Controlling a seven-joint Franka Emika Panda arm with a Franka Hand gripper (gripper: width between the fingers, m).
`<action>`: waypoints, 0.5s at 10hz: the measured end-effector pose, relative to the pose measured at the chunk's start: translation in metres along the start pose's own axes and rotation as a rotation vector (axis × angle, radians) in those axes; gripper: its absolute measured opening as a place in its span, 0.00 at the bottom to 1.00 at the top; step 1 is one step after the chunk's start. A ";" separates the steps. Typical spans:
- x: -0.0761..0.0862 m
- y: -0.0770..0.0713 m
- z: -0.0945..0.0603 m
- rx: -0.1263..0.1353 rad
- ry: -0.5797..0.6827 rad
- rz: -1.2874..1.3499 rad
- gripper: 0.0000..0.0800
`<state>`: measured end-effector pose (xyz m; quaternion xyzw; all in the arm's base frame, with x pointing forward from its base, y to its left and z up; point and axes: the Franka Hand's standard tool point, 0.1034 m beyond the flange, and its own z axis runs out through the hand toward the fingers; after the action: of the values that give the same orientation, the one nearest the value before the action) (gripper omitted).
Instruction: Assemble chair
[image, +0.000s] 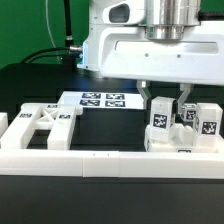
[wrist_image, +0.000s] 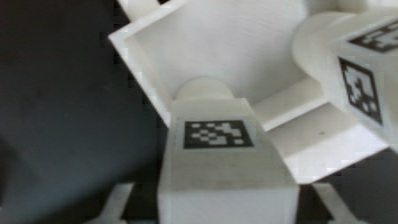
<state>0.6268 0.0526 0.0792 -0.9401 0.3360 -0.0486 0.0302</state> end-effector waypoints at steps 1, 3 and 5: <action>0.000 0.001 0.002 0.004 0.001 0.090 0.36; 0.000 0.002 0.002 0.005 -0.001 0.185 0.36; 0.000 0.002 0.003 0.006 -0.002 0.340 0.36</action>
Offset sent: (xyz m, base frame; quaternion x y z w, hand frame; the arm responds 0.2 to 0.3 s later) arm 0.0000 0.0000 0.0000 0.0000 0.0000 0.1938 0.9810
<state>0.6259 0.0507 0.0764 -0.8698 0.4898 -0.0427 0.0412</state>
